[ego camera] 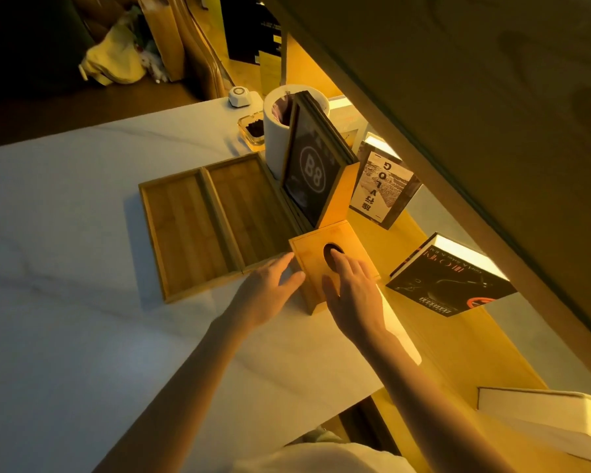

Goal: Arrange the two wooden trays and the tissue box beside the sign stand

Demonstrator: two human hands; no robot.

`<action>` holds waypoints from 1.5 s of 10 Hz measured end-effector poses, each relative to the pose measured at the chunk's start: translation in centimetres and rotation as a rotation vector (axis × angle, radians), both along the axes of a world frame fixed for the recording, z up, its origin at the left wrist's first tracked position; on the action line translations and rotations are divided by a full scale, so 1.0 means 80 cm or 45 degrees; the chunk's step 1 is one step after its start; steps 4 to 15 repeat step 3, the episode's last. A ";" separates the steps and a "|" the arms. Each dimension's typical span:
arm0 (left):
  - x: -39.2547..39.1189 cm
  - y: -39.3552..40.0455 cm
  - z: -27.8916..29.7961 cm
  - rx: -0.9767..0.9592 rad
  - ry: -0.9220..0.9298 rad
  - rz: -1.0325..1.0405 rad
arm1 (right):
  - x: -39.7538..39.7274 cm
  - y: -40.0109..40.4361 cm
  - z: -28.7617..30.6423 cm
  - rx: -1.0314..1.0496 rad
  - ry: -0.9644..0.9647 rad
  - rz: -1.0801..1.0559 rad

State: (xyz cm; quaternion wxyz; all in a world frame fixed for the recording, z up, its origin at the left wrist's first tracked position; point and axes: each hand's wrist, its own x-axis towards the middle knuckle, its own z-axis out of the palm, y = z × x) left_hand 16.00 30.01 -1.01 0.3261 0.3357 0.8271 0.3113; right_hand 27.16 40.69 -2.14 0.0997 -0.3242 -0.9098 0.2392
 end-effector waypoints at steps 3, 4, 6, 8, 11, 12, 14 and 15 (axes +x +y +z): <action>-0.088 -0.076 0.139 0.227 0.235 0.248 | -0.087 -0.045 0.131 -0.629 0.384 0.408; -0.088 -0.076 0.139 0.227 0.235 0.248 | -0.087 -0.045 0.131 -0.629 0.384 0.408; -0.088 -0.076 0.139 0.227 0.235 0.248 | -0.087 -0.045 0.131 -0.629 0.384 0.408; -0.088 -0.076 0.139 0.227 0.235 0.248 | -0.087 -0.045 0.131 -0.629 0.384 0.408; -0.088 -0.076 0.139 0.227 0.235 0.248 | -0.087 -0.045 0.131 -0.629 0.384 0.408; -0.088 -0.076 0.139 0.227 0.235 0.248 | -0.087 -0.045 0.131 -0.629 0.384 0.408; -0.088 -0.076 0.139 0.227 0.235 0.248 | -0.087 -0.045 0.131 -0.629 0.384 0.408; -0.088 -0.076 0.139 0.227 0.235 0.248 | -0.087 -0.045 0.131 -0.629 0.384 0.408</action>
